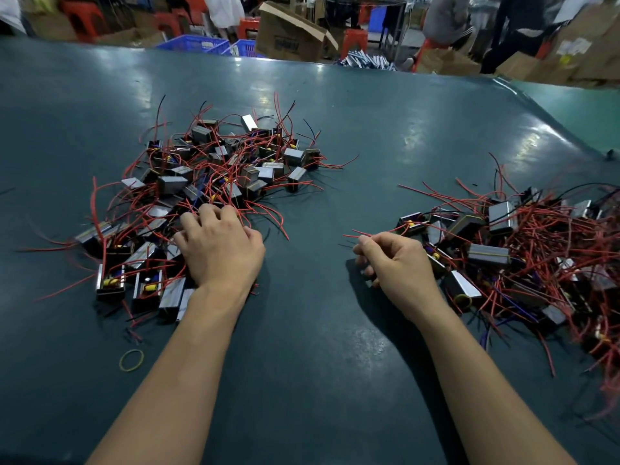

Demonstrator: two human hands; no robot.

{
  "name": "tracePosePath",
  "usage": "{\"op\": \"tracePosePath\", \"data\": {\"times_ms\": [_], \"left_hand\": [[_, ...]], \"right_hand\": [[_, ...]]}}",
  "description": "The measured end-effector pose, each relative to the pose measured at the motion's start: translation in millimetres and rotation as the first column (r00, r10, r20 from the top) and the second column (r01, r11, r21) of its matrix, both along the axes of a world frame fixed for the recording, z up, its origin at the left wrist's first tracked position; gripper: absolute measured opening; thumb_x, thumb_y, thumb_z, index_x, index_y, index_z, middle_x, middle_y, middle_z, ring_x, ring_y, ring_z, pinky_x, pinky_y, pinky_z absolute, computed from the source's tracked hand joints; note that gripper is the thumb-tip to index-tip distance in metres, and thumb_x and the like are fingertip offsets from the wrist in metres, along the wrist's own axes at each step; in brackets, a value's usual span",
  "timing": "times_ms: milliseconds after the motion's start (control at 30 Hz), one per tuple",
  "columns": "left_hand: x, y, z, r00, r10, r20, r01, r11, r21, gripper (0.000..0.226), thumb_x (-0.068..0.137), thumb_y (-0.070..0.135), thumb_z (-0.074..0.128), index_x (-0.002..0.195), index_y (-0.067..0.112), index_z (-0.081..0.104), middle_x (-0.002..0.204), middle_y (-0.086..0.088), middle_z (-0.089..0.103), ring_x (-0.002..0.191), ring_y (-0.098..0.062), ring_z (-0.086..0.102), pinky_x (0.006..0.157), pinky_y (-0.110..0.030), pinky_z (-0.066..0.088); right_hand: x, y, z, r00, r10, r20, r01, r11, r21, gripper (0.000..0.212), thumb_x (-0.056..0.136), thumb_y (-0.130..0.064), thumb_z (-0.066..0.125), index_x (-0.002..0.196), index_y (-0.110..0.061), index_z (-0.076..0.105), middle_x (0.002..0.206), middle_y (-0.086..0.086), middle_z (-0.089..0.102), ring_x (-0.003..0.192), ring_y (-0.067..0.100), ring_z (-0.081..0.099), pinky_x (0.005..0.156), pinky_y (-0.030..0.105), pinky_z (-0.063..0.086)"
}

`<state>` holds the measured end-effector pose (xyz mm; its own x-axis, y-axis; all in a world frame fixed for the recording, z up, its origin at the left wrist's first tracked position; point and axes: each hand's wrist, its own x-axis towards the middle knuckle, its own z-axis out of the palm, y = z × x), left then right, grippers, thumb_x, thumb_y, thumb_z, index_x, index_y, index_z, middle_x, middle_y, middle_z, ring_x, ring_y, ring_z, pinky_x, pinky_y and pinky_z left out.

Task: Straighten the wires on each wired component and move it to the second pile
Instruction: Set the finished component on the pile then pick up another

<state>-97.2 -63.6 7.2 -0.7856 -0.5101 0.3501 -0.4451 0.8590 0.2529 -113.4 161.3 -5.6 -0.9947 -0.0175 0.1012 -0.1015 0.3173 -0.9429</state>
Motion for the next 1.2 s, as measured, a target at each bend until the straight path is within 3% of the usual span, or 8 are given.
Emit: {"op": "tracePosePath", "data": {"times_ms": [233,400,500,633,800,933,1100,1200], "left_hand": [[-3,6,23,0.960,-0.059,0.274,0.075,0.996,-0.052,0.039,0.092,0.039,0.048,0.116,0.010,0.060,0.125,-0.016,0.056,0.117,-0.036,0.052,0.094,-0.044,0.038],[-57,-23,62,0.982,-0.080,0.173,0.086,0.996,-0.026,0.028,0.087,0.027,0.061,0.108,0.009,0.064,0.110,-0.019,0.065,0.105,-0.039,0.059,0.081,-0.042,0.048],[-74,-34,59,0.937,-0.133,0.323,0.141,0.990,-0.002,0.038,0.084,0.039,0.067,0.109,0.011,0.060,0.116,-0.017,0.060,0.116,-0.034,0.048,0.091,-0.045,0.047],[-81,-36,48,0.903,-0.075,0.423,0.171,0.966,-0.193,0.040,0.086,0.043,0.066,0.115,0.016,0.059,0.125,-0.013,0.058,0.126,-0.034,0.039,0.102,-0.051,0.033],[-69,-31,36,0.954,-0.062,0.292,0.188,0.884,-0.429,0.024,0.085,0.038,0.068,0.102,0.020,0.068,0.117,-0.007,0.063,0.119,-0.031,0.041,0.100,-0.054,0.031],[-69,-39,33,0.943,-0.142,0.301,0.244,0.911,-0.333,0.042,0.087,0.048,0.064,0.111,0.014,0.059,0.118,-0.007,0.062,0.121,-0.030,0.039,0.100,-0.055,0.032],[-77,-32,43,0.894,-0.175,0.413,0.299,0.919,-0.256,0.026,0.087,0.020,0.061,0.110,0.015,0.050,0.104,-0.009,0.061,0.116,-0.031,0.044,0.103,-0.059,0.027],[-76,-30,54,0.899,-0.145,0.413,0.263,0.934,-0.243,0.031,0.083,0.031,0.072,0.100,0.019,0.049,0.093,-0.006,0.055,0.116,-0.031,0.047,0.105,-0.061,0.025]], "right_hand": [[0,0,3,1.000,0.004,0.019,-0.003,1.000,-0.030,0.027,0.095,-0.027,0.060,0.073,-0.014,0.069,0.062,0.000,0.067,0.050,0.008,0.055,0.048,0.026,0.043],[1,-1,3,1.000,-0.015,0.002,0.015,0.999,-0.029,0.028,0.094,-0.027,0.060,0.071,-0.014,0.069,0.059,-0.001,0.064,0.048,0.008,0.054,0.043,0.021,0.041],[1,-1,4,1.000,-0.013,0.021,0.015,0.998,-0.058,0.028,0.094,-0.026,0.060,0.070,-0.014,0.068,0.060,0.001,0.065,0.049,0.009,0.054,0.044,0.023,0.043],[1,0,5,1.000,-0.010,0.027,0.012,0.998,-0.066,0.028,0.094,-0.026,0.060,0.070,-0.014,0.068,0.061,0.001,0.064,0.049,0.010,0.054,0.046,0.027,0.045],[2,0,6,1.000,-0.005,0.024,0.006,0.999,-0.054,0.028,0.094,-0.025,0.060,0.069,-0.014,0.067,0.060,0.001,0.064,0.049,0.010,0.054,0.047,0.027,0.047],[3,-1,6,1.000,0.000,0.017,0.000,0.999,-0.032,0.028,0.094,-0.026,0.060,0.070,-0.014,0.067,0.060,0.000,0.064,0.050,0.009,0.055,0.048,0.027,0.049],[3,1,7,1.000,-0.019,0.010,0.019,0.999,-0.030,0.027,0.094,-0.025,0.060,0.070,-0.015,0.068,0.060,0.000,0.065,0.049,0.007,0.056,0.047,0.026,0.048],[3,1,7,1.000,-0.021,0.013,0.022,0.999,-0.039,0.027,0.094,-0.025,0.060,0.070,-0.015,0.069,0.060,0.000,0.065,0.049,0.007,0.056,0.047,0.026,0.048]]}}
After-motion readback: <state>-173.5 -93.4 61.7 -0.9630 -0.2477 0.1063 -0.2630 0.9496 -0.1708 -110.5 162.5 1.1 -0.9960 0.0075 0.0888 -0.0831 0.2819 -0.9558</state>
